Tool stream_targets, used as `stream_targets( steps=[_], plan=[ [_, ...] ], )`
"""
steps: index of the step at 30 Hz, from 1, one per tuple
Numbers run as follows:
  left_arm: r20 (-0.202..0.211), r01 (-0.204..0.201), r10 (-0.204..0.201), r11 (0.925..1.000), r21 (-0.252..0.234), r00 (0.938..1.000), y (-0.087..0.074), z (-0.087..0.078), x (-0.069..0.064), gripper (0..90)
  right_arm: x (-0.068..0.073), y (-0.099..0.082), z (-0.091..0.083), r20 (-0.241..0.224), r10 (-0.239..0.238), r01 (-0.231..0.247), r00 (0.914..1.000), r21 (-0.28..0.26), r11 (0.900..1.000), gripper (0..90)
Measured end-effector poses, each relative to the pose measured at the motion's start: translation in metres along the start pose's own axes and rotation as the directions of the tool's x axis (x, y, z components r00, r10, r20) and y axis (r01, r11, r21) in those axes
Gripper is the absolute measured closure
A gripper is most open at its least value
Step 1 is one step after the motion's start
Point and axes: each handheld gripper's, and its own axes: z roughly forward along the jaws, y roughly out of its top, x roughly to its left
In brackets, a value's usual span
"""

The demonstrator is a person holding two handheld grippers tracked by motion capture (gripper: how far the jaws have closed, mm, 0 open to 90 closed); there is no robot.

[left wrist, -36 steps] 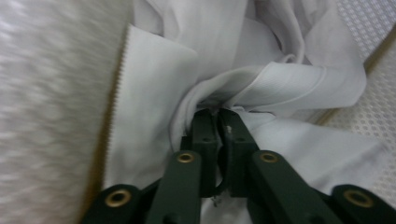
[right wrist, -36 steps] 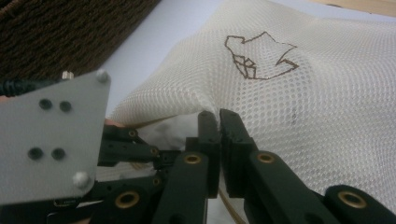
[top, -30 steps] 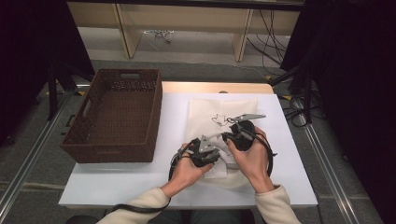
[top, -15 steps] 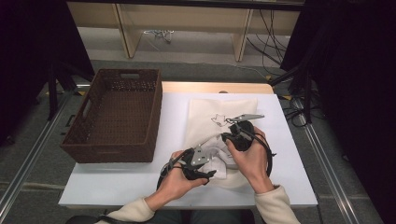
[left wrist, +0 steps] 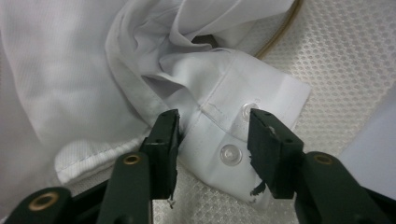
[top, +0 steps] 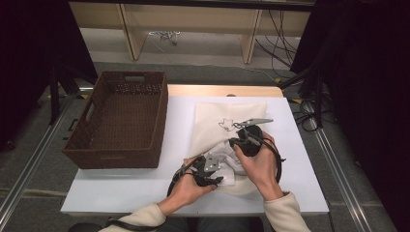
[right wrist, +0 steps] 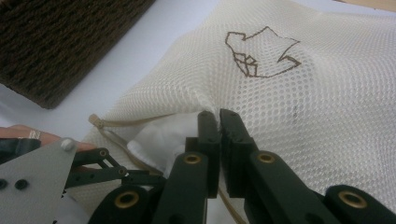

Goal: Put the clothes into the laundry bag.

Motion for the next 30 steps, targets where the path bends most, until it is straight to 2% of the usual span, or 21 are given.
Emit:
stream_targets(
  steps=[6, 11, 17, 18, 20, 21, 22, 23, 25, 26, 30],
  plan=[
    [0.001, 0.017, -0.017, 0.9999, -0.001, 0.9999, 0.001, 0.002, 0.002, 62.8, 0.001, 0.000, 0.002, 0.001, 0.007, -0.007, 1.0000, -0.009, 0.9999, 88.7],
    [-0.004, -0.004, 0.004, 1.0000, 0.007, 1.0000, 0.004, 0.003, 0.000, 72.6, 0.000, 0.000, 0.001, 0.001, 0.005, -0.005, 1.0000, -0.008, 1.0000, 88.7],
    [0.007, 0.014, -0.014, 0.9999, 0.005, 0.9999, 0.005, 0.004, 0.000, 80.6, 0.001, 0.000, 0.002, -0.001, 0.000, 0.000, 1.0000, -0.005, 1.0000, 88.8],
    [0.014, 0.028, -0.028, 0.9996, 0.003, 0.9995, 0.006, 0.004, 0.000, 81.4, 0.001, 0.000, 0.003, -0.009, 0.005, -0.006, 0.9999, -0.014, 0.9999, 88.7],
    [0.017, 0.039, -0.039, 0.9992, -0.008, 0.9991, 0.009, 0.003, 0.002, 82.4, 0.000, 0.000, 0.002, -0.011, -0.012, 0.012, 0.9999, -0.005, 0.9999, 88.8],
    [0.010, 0.049, -0.048, 0.9983, -0.031, 0.9988, 0.012, 0.001, 0.002, 82.8, 0.001, 0.000, 0.002, -0.007, 0.003, -0.003, 1.0000, -0.016, 0.9999, 88.8],
    [0.005, 0.051, -0.051, 0.9977, -0.044, 0.9987, 0.013, 0.000, 0.002, 83.0, 0.002, 0.001, 0.000, 0.002, -0.004, 0.004, 1.0000, -0.022, 0.9998, 88.8],
    [0.004, 0.051, -0.051, 0.9974, -0.051, 0.9987, 0.015, -0.001, 0.003, 83.1, 0.000, 0.001, 0.000, -0.002, -0.035, 0.035, 0.9994, -0.022, 0.9991, 88.8],
    [-0.006, 0.056, -0.057, 0.9957, -0.073, 0.9984, 0.020, -0.001, 0.004, 83.1, 0.000, 0.001, -0.001, 0.003, -0.027, 0.027, 0.9996, -0.036, 0.9990, 88.8],
    [-0.008, 0.067, -0.068, 0.9947, -0.078, 0.9976, 0.022, 0.000, 0.006, 83.1, 0.003, 0.001, -0.002, 0.005, 0.006, -0.006, 1.0000, -0.027, 0.9996, 88.8],
    [-0.035, 0.083, -0.087, 0.9919, -0.096, 0.9956, 0.026, 0.006, 0.012, 83.1, 0.001, 0.001, -0.003, 0.012, -0.006, 0.007, 0.9999, -0.037, 0.9993, 88.8]
  ],
)
